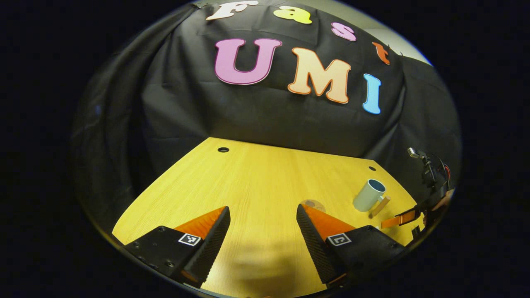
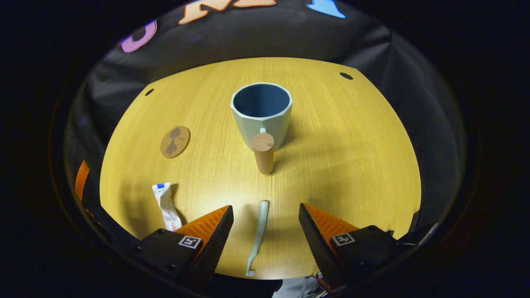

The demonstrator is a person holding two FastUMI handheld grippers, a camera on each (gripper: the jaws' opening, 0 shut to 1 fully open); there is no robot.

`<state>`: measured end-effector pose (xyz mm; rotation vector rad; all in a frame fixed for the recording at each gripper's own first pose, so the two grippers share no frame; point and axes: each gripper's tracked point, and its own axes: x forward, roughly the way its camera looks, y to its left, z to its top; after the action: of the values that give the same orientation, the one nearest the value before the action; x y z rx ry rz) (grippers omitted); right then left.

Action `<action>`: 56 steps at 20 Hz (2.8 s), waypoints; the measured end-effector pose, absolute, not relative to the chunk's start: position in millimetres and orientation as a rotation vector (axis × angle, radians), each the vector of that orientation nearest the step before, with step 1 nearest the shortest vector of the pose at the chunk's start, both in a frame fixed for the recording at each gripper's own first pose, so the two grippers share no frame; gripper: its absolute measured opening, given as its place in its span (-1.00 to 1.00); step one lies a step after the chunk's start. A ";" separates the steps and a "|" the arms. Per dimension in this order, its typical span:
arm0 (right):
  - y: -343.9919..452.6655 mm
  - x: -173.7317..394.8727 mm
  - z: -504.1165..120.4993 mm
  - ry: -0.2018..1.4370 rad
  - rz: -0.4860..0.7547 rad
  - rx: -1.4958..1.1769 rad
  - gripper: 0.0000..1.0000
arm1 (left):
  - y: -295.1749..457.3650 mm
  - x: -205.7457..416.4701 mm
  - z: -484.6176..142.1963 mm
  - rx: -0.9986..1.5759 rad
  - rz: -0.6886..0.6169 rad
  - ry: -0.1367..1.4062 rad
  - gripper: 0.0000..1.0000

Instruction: Put the toothbrush and toothpaste on the desktop into the cup, then pick up the cup and place it on the coaster on the desktop.

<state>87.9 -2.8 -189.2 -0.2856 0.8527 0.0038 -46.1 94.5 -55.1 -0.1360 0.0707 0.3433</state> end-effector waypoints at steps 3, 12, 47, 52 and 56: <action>-3.6 93.7 -202.5 0.915 -0.004 -0.299 0.62 | 108.2 -52.0 -62.2 -0.153 0.396 0.085 0.89; -7.0 91.0 -227.6 1.057 -0.026 -0.256 -0.12 | 123.4 -55.9 -69.7 -0.165 0.473 0.104 0.89; -12.7 60.1 -121.5 0.710 0.205 0.075 -0.89 | -22.3 8.4 -133.5 -0.301 0.268 0.589 0.88; -28.0 58.3 -105.9 0.661 0.238 0.039 -0.89 | -46.5 17.0 -152.5 -0.369 0.292 0.747 0.89; -35.7 56.2 -105.1 0.670 0.288 0.044 -0.89 | -54.3 28.6 -166.3 -0.413 0.339 0.818 0.84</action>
<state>56.2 -35.7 -105.1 0.0440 0.6697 0.2876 28.6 -54.3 -166.3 -0.4129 0.8177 0.3393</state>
